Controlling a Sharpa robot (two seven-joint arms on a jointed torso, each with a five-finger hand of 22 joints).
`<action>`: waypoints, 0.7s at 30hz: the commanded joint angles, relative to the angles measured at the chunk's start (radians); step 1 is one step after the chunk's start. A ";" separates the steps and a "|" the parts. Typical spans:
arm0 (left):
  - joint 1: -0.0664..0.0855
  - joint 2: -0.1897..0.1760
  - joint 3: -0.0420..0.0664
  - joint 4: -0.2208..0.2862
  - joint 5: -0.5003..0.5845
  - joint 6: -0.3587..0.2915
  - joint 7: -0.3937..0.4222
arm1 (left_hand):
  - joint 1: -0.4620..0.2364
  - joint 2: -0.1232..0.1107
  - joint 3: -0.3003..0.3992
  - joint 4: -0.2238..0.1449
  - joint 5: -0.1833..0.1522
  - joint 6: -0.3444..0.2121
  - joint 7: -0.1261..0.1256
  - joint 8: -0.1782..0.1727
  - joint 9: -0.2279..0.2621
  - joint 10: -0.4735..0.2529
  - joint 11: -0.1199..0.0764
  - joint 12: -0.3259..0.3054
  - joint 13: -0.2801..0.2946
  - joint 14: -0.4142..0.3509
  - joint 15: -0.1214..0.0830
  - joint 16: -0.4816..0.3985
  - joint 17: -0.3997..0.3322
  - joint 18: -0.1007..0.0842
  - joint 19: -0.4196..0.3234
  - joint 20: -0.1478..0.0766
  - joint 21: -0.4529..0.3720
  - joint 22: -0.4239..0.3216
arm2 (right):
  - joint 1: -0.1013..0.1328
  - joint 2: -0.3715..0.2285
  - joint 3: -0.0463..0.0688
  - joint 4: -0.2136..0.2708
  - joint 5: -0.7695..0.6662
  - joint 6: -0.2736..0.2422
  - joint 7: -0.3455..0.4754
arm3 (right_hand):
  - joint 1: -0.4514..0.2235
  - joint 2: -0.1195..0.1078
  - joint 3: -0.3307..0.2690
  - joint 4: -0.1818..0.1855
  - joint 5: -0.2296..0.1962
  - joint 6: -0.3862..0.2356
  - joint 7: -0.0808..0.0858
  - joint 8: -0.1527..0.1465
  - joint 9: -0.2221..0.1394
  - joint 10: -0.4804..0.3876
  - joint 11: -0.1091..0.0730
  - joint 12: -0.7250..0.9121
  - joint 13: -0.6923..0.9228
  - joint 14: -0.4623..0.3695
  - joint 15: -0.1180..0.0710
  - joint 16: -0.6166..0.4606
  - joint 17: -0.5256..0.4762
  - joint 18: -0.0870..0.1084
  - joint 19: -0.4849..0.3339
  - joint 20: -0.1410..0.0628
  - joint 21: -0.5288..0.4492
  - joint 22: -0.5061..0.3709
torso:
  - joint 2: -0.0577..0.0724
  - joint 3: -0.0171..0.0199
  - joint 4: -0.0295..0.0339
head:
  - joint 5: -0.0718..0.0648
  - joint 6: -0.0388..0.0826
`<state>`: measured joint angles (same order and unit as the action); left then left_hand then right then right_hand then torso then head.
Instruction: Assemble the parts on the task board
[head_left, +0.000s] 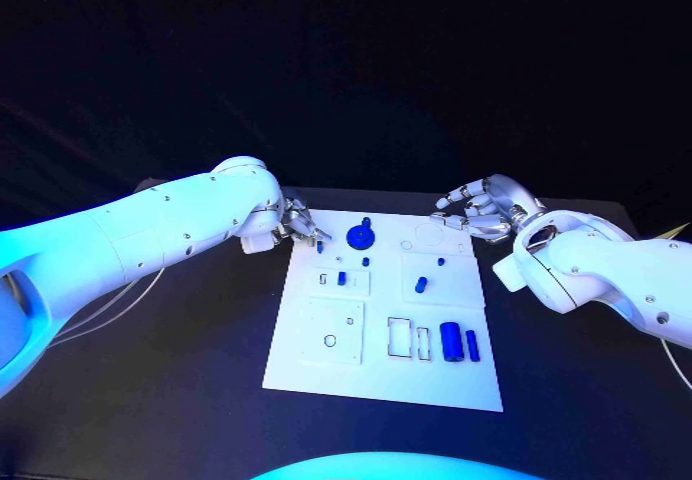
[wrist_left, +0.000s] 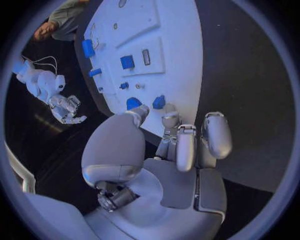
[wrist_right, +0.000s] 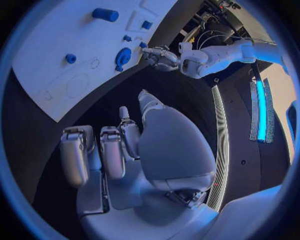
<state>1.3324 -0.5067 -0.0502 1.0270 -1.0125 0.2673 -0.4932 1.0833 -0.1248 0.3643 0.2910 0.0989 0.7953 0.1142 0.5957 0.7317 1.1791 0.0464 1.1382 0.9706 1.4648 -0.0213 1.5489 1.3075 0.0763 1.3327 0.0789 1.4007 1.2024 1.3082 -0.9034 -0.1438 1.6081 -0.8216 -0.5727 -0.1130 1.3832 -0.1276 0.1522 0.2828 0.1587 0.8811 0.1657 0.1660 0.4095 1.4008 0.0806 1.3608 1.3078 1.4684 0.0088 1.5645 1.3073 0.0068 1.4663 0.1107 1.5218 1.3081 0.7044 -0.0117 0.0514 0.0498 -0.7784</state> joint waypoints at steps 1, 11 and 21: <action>0.000 0.000 0.000 0.004 0.012 0.017 0.015 | 0.015 0.002 -0.002 -0.002 0.002 0.008 -0.001 0.002 -0.002 -0.002 -0.006 0.005 0.001 0.091 0.002 0.002 0.233 0.005 0.002 0.007 0.000 0.002 | -0.001 0.001 0.000 0.000 -0.006 0.008 0.012 | -0.008 -0.002 0.008 0.000 0.006 0.000 -0.004 0.004 0.001 -0.002 -0.003 0.001 0.076 0.095 -0.007 -0.007 0.235 0.008 0.080 -0.007 -0.003 0.220 | 0.000 0.0000 0.0002 | -0.001 -0.002; -0.001 0.000 0.000 0.008 0.021 0.018 0.018 | 0.066 0.022 0.006 -0.005 0.002 0.031 -0.012 0.023 -0.001 0.003 -0.015 0.010 0.000 0.093 -0.005 0.004 0.235 0.004 0.004 0.003 0.002 0.007 | -0.002 0.002 0.000 -0.001 -0.006 0.009 0.012 | -0.009 -0.001 0.010 0.000 0.006 -0.001 -0.004 0.006 0.002 0.000 -0.004 0.002 0.078 0.095 -0.007 -0.007 0.235 0.008 0.080 -0.007 -0.004 0.220 | 0.000 0.0000 -0.0002 | 0.000 -0.005; -0.001 0.000 0.000 0.008 0.025 0.016 0.023 | 0.123 0.036 0.024 -0.009 0.001 0.035 -0.022 0.045 0.010 0.007 -0.024 0.013 -0.003 0.094 -0.013 0.006 0.238 0.003 0.007 -0.003 0.004 0.012 | -0.002 0.002 0.000 -0.001 -0.006 0.009 0.012 | -0.009 -0.001 0.010 0.000 0.006 -0.001 -0.004 0.006 0.002 0.000 -0.004 0.002 0.078 0.095 -0.007 -0.007 0.235 0.008 0.080 -0.007 -0.004 0.220 | 0.000 -0.0003 0.0003 | -0.002 -0.009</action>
<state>1.3318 -0.5074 -0.0507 1.0325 -0.9988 0.2697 -0.4843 1.1984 -0.0895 0.3828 0.2813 0.0988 0.8261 0.0982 0.6362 0.7403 1.1863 0.0317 1.1466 0.9676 1.4661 -0.0275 1.5490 1.3074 0.0762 1.3327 0.0788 1.4007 1.2133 1.3068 -0.9019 -0.1438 1.6070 -0.8216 -0.5726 -0.1128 1.3832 -0.1276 0.1579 0.2828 0.1587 0.8811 0.1657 0.1660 0.4103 1.4008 0.0806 1.3608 1.3076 1.4684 0.0089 1.5607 1.3081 0.0067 1.4663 0.1107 1.5218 1.3078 0.7040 -0.0115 0.0516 0.0493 -0.7859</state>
